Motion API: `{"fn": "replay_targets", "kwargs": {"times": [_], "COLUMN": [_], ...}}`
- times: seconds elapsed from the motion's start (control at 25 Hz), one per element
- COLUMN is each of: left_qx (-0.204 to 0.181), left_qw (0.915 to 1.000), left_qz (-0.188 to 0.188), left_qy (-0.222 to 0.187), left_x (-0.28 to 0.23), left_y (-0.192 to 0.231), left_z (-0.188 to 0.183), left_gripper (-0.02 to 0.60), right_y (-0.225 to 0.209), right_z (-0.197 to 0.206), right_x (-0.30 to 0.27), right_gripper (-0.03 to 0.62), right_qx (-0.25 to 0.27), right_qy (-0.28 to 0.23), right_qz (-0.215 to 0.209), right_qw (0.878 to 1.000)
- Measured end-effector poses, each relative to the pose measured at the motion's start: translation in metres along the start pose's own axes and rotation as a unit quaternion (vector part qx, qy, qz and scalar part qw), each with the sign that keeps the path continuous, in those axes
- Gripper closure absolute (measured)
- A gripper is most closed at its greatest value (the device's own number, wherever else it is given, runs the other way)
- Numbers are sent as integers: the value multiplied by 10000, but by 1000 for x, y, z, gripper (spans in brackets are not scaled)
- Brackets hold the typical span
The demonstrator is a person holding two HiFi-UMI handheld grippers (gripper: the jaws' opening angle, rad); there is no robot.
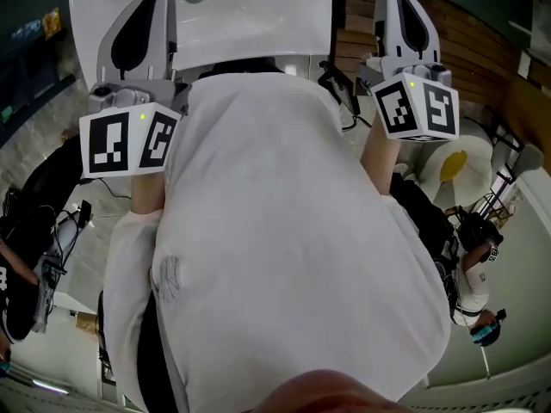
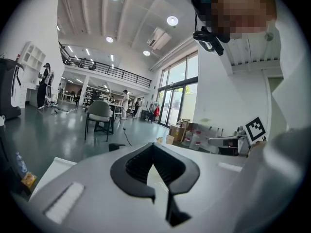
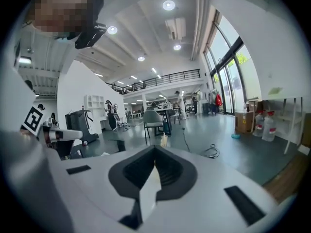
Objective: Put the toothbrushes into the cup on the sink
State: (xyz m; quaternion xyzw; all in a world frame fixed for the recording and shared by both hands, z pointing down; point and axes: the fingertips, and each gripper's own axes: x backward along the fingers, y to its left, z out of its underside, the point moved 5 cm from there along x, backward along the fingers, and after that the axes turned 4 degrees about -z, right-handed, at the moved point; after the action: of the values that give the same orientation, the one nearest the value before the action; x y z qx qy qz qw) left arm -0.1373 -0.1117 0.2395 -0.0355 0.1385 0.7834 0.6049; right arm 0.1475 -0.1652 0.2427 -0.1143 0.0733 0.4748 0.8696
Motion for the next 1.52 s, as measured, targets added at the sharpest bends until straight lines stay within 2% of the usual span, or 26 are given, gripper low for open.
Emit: {"fn": "replay_targets", "kwargs": {"times": [0.24,0.72,1.52], "left_qx": [-53,-113,-114], "left_qw": [9999,9996,9996], "left_qz": [152,261,209], "left_qy": [-40,-87,-155], "left_x": [1,-3,-3], "left_y": [-7,-13,-7], "left_z": [-4,-5,-13], "left_gripper": [584,584,584], "right_y": [5,-1,-1], "right_z": [9,14,9], "right_x": [23,30,20], "right_gripper": [583,583,583], "right_qx": [-32,-3,39], "right_qy": [124,152,156], "right_qz": [102,227,185], "right_qw": [9999,9996,9997]}}
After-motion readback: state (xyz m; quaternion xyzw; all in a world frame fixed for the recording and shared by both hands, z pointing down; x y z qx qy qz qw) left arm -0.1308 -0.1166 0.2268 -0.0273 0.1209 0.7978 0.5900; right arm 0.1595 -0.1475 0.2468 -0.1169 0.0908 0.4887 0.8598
